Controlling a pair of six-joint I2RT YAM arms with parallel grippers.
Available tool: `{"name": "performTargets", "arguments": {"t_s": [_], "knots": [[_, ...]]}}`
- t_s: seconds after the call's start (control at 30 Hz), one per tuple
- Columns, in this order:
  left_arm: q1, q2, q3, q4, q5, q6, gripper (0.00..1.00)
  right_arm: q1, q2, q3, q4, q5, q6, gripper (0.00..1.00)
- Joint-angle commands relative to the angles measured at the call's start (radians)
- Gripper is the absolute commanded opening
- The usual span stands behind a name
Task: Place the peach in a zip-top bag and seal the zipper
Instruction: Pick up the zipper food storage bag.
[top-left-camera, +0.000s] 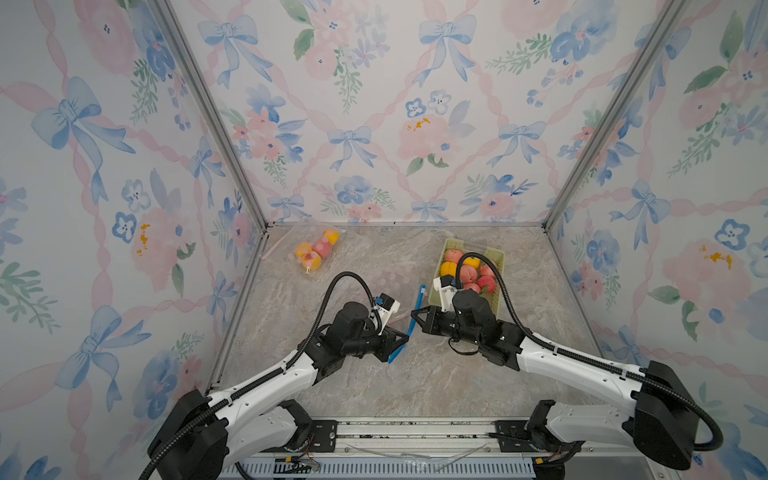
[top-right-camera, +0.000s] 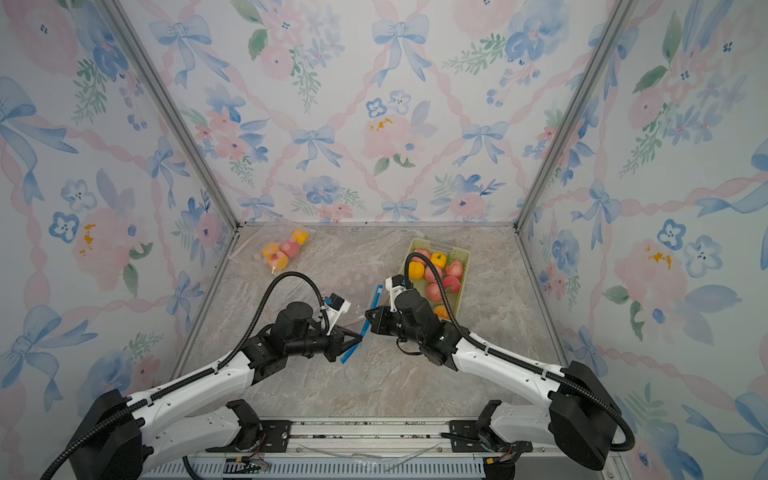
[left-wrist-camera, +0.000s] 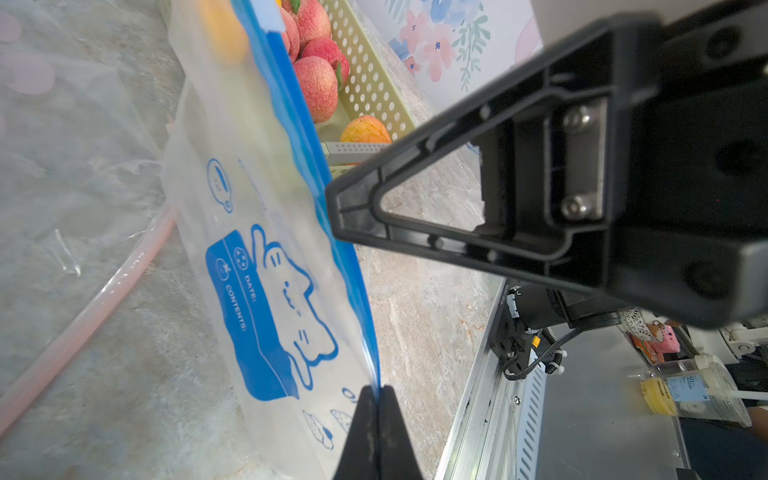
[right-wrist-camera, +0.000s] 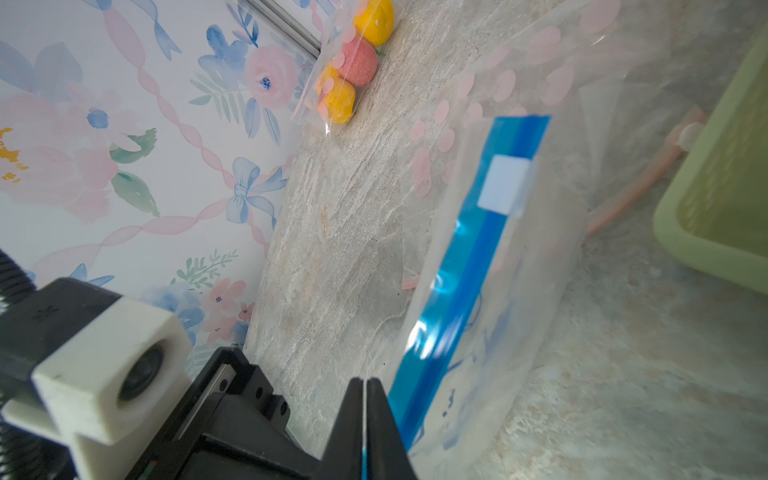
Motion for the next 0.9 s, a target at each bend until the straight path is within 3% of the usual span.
{"name": "performTargets", "arguments": {"t_s": [0.0, 0.23, 0.5, 0.67, 0.87], "knots": [[0.006, -0.011, 0.02, 0.016, -0.002, 0.02, 0.0, -0.026, -0.071, -0.03, -0.024, 0.018, 0.008, 0.17], [0.007, -0.005, 0.032, 0.022, 0.044, 0.043, 0.0, -0.104, -0.18, -0.114, -0.007, -0.029, 0.03, 0.41], [0.007, 0.02, 0.063, -0.01, 0.11, 0.113, 0.0, -0.123, -0.133, -0.086, -0.027, -0.041, 0.013, 0.53], [0.005, 0.038, 0.08, -0.038, 0.127, 0.136, 0.0, -0.121, -0.071, -0.054, 0.006, -0.072, 0.007, 0.52], [0.005, 0.055, 0.091, -0.061, 0.122, 0.152, 0.0, -0.103, -0.03, 0.001, -0.011, -0.079, -0.013, 0.41]]}}
